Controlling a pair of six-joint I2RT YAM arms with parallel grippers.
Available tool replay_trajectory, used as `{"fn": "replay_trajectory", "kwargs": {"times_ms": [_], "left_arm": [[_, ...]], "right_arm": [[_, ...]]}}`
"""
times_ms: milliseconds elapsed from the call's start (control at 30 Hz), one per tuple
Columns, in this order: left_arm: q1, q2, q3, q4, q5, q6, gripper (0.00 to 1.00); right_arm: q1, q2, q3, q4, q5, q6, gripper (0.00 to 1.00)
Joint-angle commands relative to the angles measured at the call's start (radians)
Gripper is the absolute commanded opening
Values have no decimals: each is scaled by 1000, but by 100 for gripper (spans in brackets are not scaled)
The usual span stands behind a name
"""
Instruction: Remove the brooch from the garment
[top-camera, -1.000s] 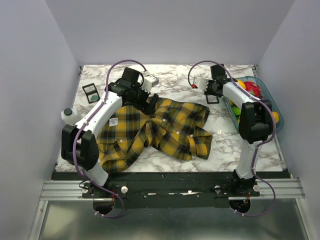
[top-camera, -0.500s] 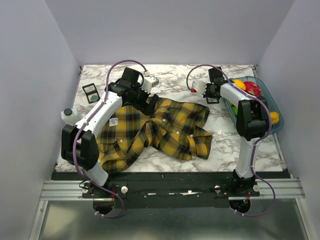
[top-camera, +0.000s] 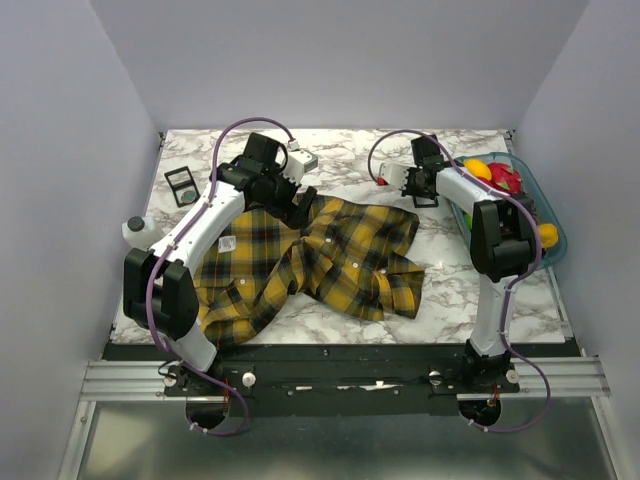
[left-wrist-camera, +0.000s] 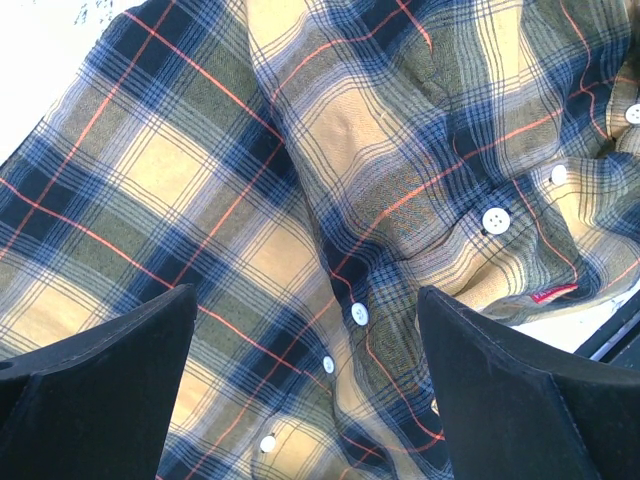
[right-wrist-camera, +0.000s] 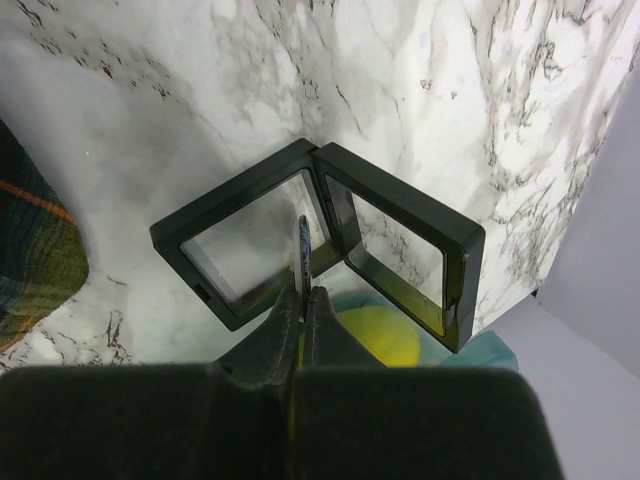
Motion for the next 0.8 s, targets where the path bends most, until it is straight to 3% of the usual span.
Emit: {"fn": "replay_trajectory", "kwargs": {"times_ms": [0,767], "left_arm": [[1,8,32,-20,-9,13,99],[1,8,38,-18,8,10,99]], "right_arm": [[13,29,-20,8,17,15,6],[15,-5,-20,50,57,-14,4]]}}
